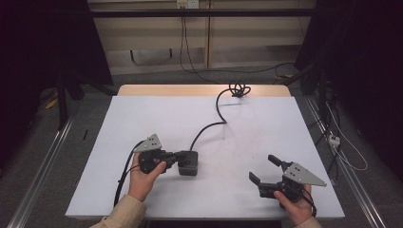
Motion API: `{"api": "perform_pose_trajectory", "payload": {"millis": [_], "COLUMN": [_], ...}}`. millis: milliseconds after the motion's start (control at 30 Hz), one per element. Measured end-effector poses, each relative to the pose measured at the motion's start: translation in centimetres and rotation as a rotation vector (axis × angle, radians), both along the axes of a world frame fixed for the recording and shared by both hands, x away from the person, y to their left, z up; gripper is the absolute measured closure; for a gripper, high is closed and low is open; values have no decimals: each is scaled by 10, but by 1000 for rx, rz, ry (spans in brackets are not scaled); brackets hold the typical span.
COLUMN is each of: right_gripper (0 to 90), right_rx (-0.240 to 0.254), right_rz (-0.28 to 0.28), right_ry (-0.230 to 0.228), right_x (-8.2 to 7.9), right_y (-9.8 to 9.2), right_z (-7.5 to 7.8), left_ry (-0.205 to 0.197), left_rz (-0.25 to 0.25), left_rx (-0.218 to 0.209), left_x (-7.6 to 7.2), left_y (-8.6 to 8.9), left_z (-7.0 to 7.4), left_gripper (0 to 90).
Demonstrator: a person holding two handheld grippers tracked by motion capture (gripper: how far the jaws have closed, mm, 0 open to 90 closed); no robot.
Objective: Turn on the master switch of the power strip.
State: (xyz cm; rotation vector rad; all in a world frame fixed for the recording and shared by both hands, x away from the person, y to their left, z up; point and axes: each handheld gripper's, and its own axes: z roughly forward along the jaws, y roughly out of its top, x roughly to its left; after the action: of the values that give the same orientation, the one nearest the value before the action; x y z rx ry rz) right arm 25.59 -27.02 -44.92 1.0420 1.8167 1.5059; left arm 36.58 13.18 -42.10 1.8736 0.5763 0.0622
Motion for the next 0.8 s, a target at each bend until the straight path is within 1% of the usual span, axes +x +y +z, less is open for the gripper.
{"api": "perform_pose_trajectory", "payload": {"millis": [100, 233, 333, 433, 533, 633, 800], "right_gripper": [55, 55, 56, 56, 55, 56, 56], "right_rx": [0, 0, 0, 0, 0, 0, 0], "right_rz": [0, 0, 0, 0, 1, 0, 1], "right_ry": [1, 0, -1, -1, 0, -1, -1], "right_x": [0, 0, 0, 0, 0, 0, 0], "right_y": [0, 0, 0, 0, 0, 0, 0], "right_z": [0, 0, 0, 0, 0, 0, 0], "left_ry": [4, -3, -1, 6, 1, 8, 4], "left_rz": [-1, -4, -8, -8, -13, -14, -17], "left_rx": [2, 10, 16, 14, 23, 24, 30], "left_x": [-1, 0, 0, -1, -1, -1, -1], "left_y": [-1, -1, -2, -3, -3, -4, -4], "left_z": [0, 0, -1, -1, -2, -2, -3], "left_gripper": [900, 900, 900, 900, 900, 900, 900]}}
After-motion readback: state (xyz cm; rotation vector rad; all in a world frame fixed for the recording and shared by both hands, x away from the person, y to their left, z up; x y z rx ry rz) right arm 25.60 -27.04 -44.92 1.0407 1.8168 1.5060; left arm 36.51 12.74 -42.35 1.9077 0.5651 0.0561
